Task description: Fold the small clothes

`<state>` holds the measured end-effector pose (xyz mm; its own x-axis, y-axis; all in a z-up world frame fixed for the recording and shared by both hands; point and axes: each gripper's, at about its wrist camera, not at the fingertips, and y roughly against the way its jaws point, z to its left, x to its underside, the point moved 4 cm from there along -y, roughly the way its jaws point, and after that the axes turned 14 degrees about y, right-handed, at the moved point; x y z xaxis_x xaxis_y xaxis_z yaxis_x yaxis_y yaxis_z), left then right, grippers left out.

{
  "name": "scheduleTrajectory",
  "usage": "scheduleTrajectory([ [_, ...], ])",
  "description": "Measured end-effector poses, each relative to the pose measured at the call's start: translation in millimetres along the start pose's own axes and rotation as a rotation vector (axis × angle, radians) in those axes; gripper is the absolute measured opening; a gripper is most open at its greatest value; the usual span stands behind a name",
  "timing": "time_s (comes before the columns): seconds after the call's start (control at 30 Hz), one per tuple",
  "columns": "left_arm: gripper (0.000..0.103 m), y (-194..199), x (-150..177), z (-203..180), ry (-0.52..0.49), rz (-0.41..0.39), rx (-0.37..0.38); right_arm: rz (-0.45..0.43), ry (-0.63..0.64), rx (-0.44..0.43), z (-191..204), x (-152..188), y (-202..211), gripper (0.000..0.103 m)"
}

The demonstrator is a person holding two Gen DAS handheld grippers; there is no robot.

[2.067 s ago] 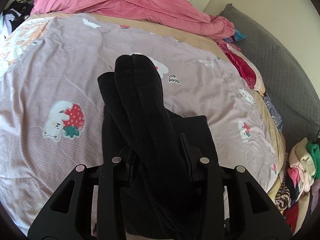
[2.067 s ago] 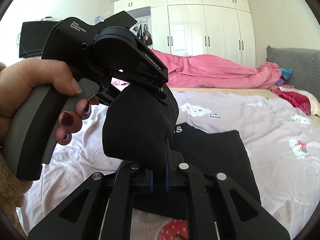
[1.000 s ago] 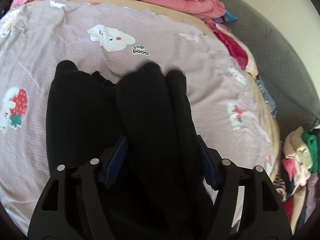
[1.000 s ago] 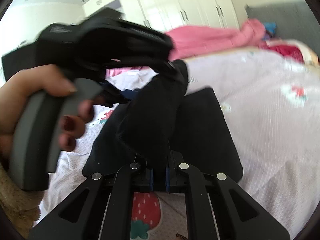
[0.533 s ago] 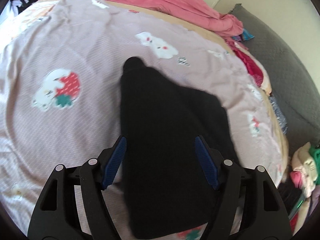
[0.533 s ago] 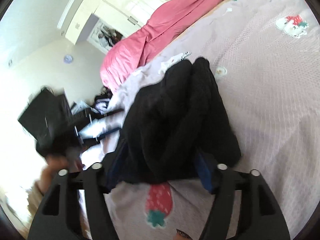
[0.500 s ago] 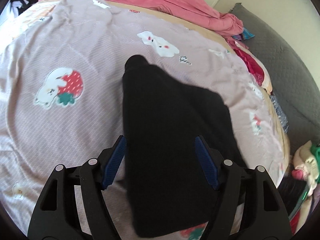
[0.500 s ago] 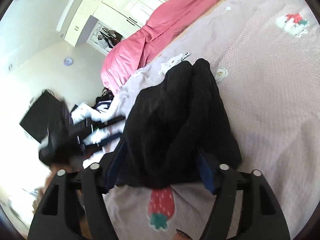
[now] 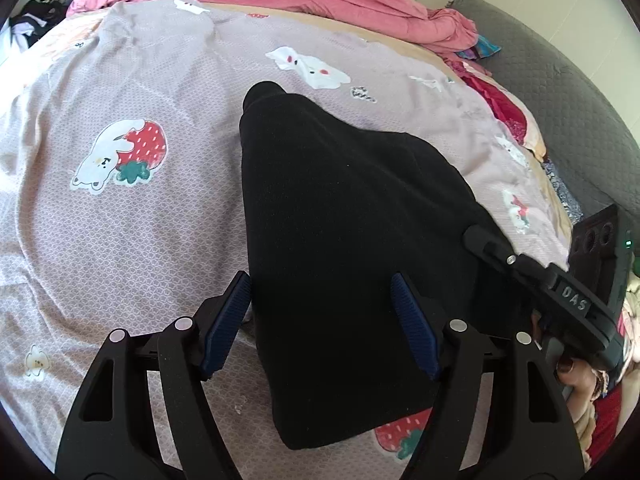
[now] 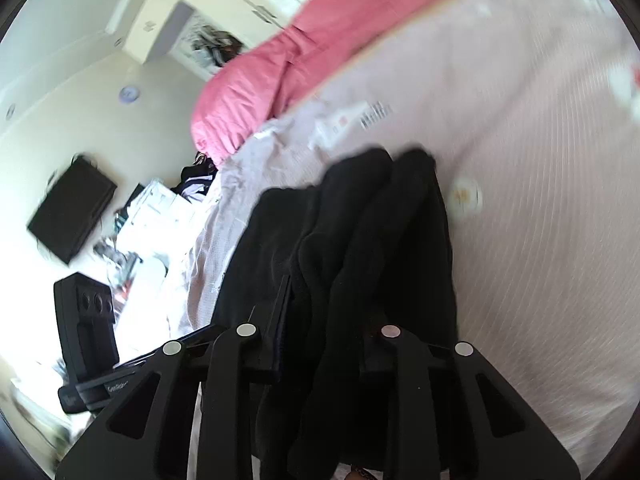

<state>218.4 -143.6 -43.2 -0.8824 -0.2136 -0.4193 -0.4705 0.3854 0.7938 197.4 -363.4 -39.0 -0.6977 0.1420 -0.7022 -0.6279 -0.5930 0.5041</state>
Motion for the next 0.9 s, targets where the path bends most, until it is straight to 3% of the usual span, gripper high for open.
scheduleTrajectory([
  [0.1, 0.067, 1, 3, 1, -0.008, 0.000, 0.005, -0.019, 0.102, 0.093, 6, -5, 10, 0.023],
  [0.17, 0.068, -3, 6, 3, -0.007, 0.015, 0.003, 0.024, 0.099, 0.141, -5, 4, 2, 0.023],
  [0.23, 0.068, -7, 9, 6, 0.002, 0.030, 0.008, 0.101, 0.055, 0.192, -21, 19, -15, 0.031],
  [0.33, 0.068, -9, 13, 5, -0.004, 0.033, 0.008, 0.075, 0.036, 0.216, -26, 26, -11, 0.039],
  [0.5, 0.068, -4, 16, 6, -0.006, 0.025, 0.007, 0.065, 0.120, 0.347, -10, 25, 2, 0.059],
  [0.6, 0.068, 2, 17, 7, -0.009, 0.021, 0.011, 0.054, 0.173, 0.403, 2, 22, 7, 0.061],
  [0.73, 0.069, 11, 17, 9, -0.011, 0.003, 0.017, 0.007, 0.211, 0.434, 16, 18, 22, 0.074],
  [0.9, 0.078, 34, 16, 8, -0.013, -0.047, 0.023, -0.067, 0.293, 0.466, 44, 11, 49, 0.090],
])
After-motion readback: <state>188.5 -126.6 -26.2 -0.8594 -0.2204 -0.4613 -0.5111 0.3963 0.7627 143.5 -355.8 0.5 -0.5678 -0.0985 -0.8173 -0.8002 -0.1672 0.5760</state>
